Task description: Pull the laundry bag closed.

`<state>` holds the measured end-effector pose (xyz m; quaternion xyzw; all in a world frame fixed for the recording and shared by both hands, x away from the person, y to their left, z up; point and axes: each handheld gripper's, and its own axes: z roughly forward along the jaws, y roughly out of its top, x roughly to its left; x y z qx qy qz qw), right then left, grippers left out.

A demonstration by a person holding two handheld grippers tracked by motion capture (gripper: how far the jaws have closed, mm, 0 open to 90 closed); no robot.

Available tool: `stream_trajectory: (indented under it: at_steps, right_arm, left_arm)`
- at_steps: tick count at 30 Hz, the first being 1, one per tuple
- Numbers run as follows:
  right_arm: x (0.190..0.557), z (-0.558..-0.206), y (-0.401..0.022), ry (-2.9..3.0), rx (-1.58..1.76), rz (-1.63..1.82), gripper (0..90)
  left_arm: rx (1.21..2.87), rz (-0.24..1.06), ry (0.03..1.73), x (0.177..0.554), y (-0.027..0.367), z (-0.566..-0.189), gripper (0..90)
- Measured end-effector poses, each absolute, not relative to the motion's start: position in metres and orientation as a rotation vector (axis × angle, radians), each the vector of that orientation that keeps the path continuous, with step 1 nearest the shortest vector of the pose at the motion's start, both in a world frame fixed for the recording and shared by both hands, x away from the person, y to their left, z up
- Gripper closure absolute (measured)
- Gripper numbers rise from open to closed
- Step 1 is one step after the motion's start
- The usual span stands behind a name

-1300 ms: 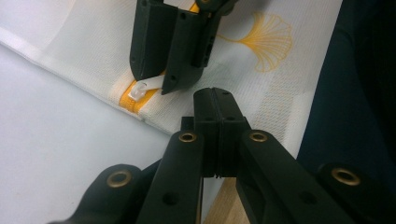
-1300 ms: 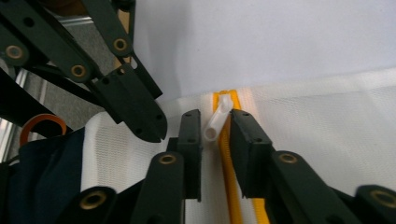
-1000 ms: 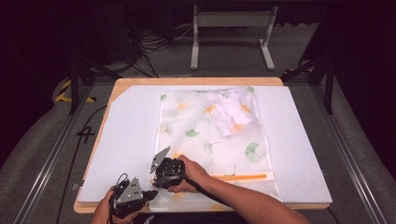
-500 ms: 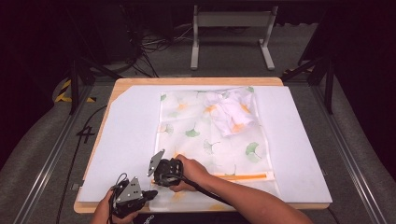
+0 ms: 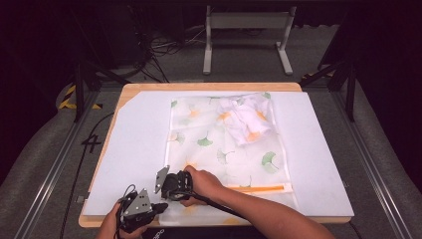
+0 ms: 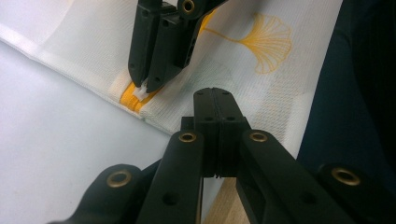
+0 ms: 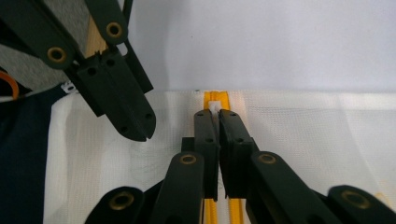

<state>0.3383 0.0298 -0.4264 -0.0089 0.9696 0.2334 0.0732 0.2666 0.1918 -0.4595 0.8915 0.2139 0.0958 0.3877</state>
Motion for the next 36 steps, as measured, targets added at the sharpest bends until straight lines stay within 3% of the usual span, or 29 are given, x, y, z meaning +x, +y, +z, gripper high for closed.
stream_trajectory:
  at_steps: [17, 23, 36]
  right_arm:
    - [0.330, -0.425, 0.033, 2.852, -0.147, 0.599, 90.0]
    - [0.331, -0.424, 0.033, 2.853, -0.139, 0.598, 90.0]
    - [0.328, -0.425, 0.027, 2.831, -0.136, 0.607, 90.0]
  left_arm:
    - [2.271, 0.246, 0.542, 0.267, 0.191, -0.459, 88.9]
    - [2.293, 0.382, 0.508, 0.265, 0.182, -0.455, 90.0]
    - [2.290, 0.362, 0.570, 0.270, 0.186, -0.458, 90.0]
